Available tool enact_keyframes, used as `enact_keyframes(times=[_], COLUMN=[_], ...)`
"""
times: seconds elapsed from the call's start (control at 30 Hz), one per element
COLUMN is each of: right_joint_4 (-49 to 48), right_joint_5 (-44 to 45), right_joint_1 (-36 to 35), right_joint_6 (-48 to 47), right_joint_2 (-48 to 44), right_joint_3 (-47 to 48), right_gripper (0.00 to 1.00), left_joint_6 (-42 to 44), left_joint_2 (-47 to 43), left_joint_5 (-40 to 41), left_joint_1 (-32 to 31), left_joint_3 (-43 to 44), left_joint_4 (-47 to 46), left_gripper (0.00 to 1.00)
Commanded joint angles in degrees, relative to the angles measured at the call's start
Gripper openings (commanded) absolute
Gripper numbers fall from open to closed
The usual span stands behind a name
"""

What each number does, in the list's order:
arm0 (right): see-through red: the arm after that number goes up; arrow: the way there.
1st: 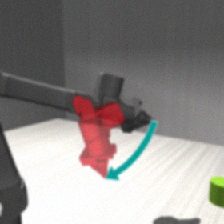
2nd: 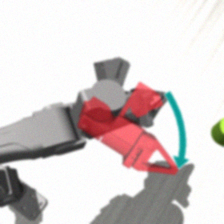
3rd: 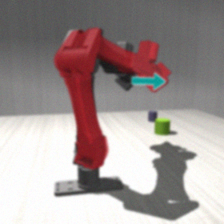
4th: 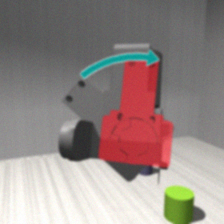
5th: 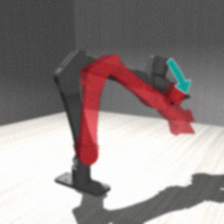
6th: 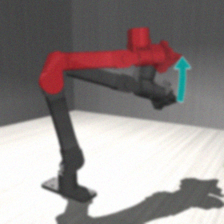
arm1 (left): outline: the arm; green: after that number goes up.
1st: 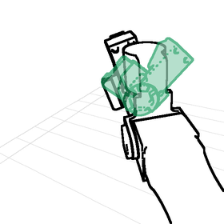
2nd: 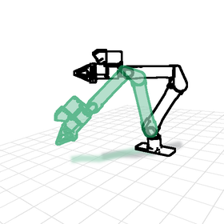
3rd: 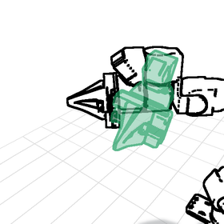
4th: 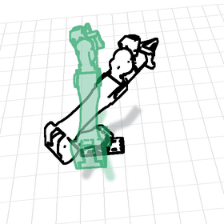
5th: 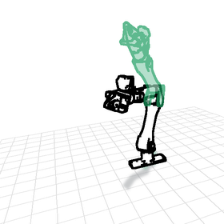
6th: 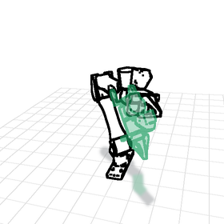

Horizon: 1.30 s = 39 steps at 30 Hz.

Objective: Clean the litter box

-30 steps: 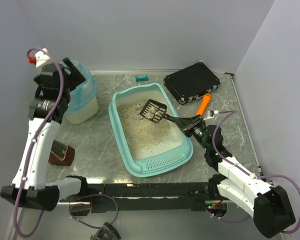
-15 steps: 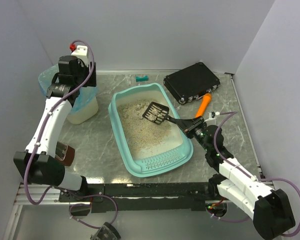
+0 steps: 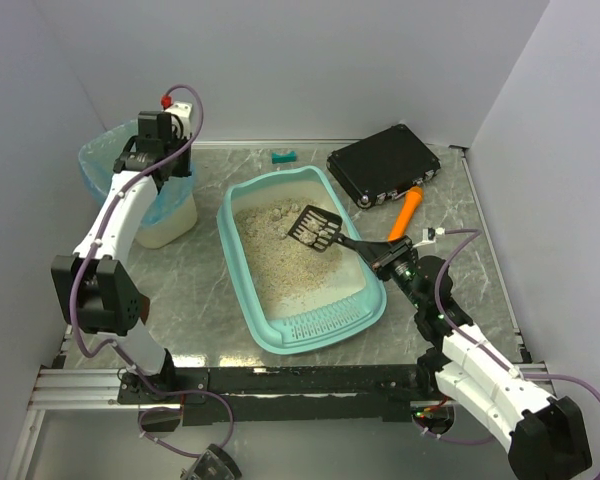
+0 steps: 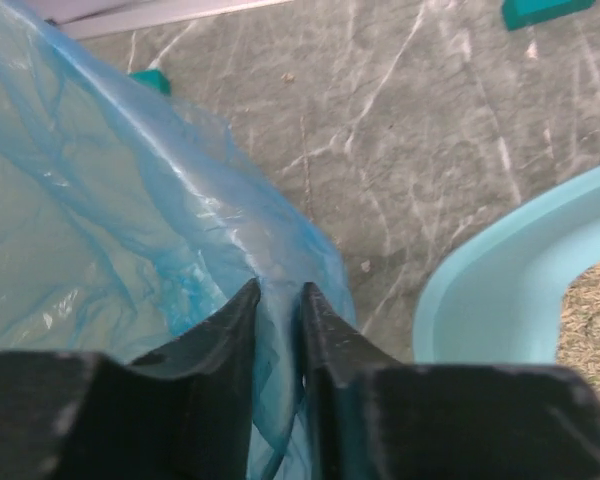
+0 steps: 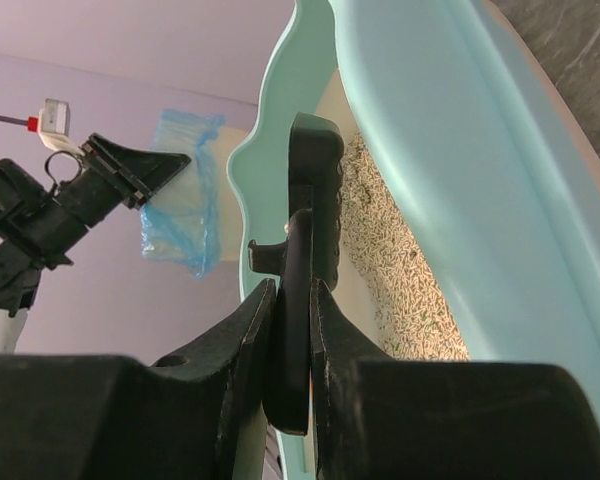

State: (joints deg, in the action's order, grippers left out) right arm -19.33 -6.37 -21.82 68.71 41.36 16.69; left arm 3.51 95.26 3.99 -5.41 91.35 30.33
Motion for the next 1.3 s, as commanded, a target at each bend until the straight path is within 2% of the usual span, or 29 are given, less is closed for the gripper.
enact_keyframes(times=[0.0,0.17,0.4,0.57,0.7,0.73,0.83,1.07,1.1,1.2,1.27], right_joint_4=[-1.0,-1.1,-0.5,-0.8,-0.2,-0.4,-0.4,1.5,1.9,2.0,1.6], right_joint_5=[0.7,-0.4,-0.4,-1.9,-2.4,-2.5,-2.7,-0.9,-0.7,-1.1,-1.7], right_joint_1=[0.5,0.4,0.6,0.6,0.6,0.6,0.6,0.6,0.6,0.6,0.6], right_joint_6=[-0.7,-0.3,1.5,1.3,1.1,1.0,0.8,0.7,0.6,1.0,1.3], right_joint_2=[-1.6,-1.8,-2.3,-2.1,-1.1,-1.1,-1.2,-1.4,-1.3,0.2,1.6], right_joint_3=[0.6,0.8,1.2,1.7,2.3,2.3,2.6,4.7,5.7,7.2,7.9], right_gripper=[0.00,0.00,0.00,0.00,0.00,0.00,0.00,0.00,0.00,0.00,0.00], left_joint_6=[-1.6,-5.2,-9.2,-14.2,-16.4,-16.5,-17.6,-21.1,-21.1,-21.7,-22.5], left_joint_2=[-3.6,-7.6,-13.7,-16.0,-18.5,-18.5,-16.7,-20.3,-20.8,-22.5,-22.8], left_joint_5=[-3.5,-7.6,-13.2,-13.3,-4.5,-3.8,6.4,7.2,5.8,3.3,2.7], left_joint_1=[0.0,0.0,-0.1,-1.0,-7.6,-9.3,-15.1,-16.6,-16.6,-16.9,-16.9], left_joint_3=[3.0,0.9,-4.4,-5.4,-8.0,-7.3,-3.3,-7.4,-8.1,-9.4,-9.4], left_joint_4=[0.3,0.2,-1.2,5.6,8.5,9.7,17.5,20.7,20.6,20.2,20.3], left_gripper=[0.22,0.01,0.01,0.01,0.01,0.01,0.01,0.01,0.02,0.18,0.44])
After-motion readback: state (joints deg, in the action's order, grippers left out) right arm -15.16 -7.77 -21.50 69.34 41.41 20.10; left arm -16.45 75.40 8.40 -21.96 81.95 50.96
